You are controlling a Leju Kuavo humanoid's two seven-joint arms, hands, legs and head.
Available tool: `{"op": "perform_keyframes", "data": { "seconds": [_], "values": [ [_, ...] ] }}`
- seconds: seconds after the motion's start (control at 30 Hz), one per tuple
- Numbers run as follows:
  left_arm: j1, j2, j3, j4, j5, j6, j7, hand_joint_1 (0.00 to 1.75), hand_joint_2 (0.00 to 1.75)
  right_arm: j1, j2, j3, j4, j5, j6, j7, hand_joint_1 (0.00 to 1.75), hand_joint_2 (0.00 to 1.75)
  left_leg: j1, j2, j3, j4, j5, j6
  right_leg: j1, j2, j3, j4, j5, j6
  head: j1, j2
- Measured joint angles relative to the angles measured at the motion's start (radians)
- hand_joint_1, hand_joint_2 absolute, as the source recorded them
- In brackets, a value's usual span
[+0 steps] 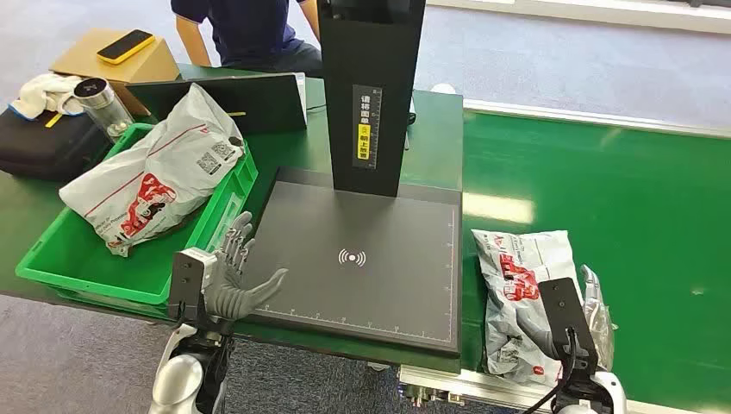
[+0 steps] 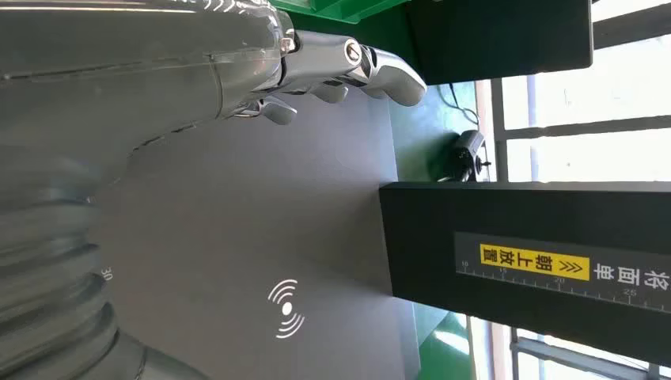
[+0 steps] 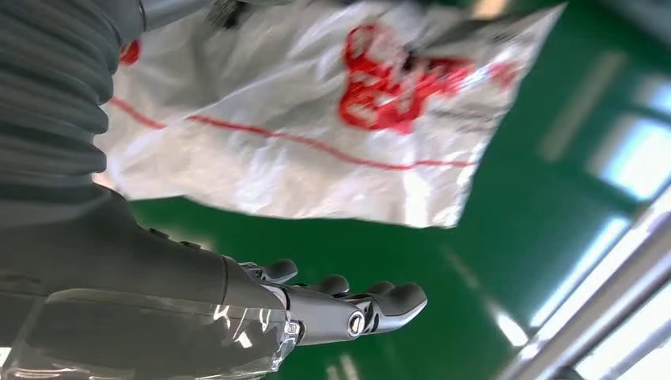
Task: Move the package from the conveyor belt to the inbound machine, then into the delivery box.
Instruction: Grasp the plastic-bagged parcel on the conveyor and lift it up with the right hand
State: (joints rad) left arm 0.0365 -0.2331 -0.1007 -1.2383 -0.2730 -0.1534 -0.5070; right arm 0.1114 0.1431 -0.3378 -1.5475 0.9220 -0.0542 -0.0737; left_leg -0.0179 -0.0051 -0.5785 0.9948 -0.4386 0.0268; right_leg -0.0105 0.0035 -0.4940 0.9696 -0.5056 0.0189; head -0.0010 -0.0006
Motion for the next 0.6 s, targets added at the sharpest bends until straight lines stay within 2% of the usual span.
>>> {"op": "perform_keyframes", "data": {
  "seconds": [0.17, 0.3, 0.4, 0.47, 0.6],
  "values": [
    [-0.004, 0.000, -0.001, 0.000, -0.005, -0.003, 0.010, 0.00, 1.75, -0.019, 0.001, -0.055, 0.073, 0.098, 0.056, 0.114, 0.00, 1.75, 0.000, 0.000, 0.000, 0.000, 0.000, 0.000, 0.000, 0.000, 0.000, 0.000, 0.000, 0.000, 0.000, 0.000],
    [-0.011, 0.000, -0.005, 0.002, -0.005, -0.003, 0.013, 0.00, 1.75, -0.040, 0.001, -0.094, 0.158, 0.157, 0.100, 0.167, 0.00, 1.75, 0.000, 0.000, 0.000, 0.000, 0.000, 0.000, 0.000, 0.000, 0.000, 0.000, 0.000, 0.000, 0.000, 0.000],
    [-0.017, 0.000, -0.010, 0.008, -0.005, -0.001, 0.021, 0.00, 1.75, -0.062, -0.006, -0.111, 0.248, 0.212, 0.177, 0.209, 0.00, 1.75, 0.000, 0.001, 0.000, 0.000, 0.000, 0.000, 0.000, 0.000, 0.000, 0.000, 0.000, 0.000, 0.000, 0.000],
    [-0.024, 0.000, -0.014, 0.015, -0.004, 0.000, 0.026, 0.00, 1.75, -0.078, -0.018, -0.112, 0.321, 0.240, 0.224, 0.226, 0.00, 1.75, 0.000, 0.000, 0.000, 0.000, 0.000, 0.000, 0.000, 0.000, 0.000, 0.000, 0.000, 0.000, 0.000, 0.000],
    [-0.029, 0.000, -0.019, 0.021, -0.004, 0.006, 0.029, 0.00, 1.75, -0.109, -0.032, -0.112, 0.404, 0.244, 0.237, 0.213, 0.00, 1.75, 0.001, 0.002, 0.002, 0.000, 0.000, -0.001, 0.001, 0.002, 0.001, 0.000, 0.000, 0.000, 0.000, 0.000]
  ]
}}
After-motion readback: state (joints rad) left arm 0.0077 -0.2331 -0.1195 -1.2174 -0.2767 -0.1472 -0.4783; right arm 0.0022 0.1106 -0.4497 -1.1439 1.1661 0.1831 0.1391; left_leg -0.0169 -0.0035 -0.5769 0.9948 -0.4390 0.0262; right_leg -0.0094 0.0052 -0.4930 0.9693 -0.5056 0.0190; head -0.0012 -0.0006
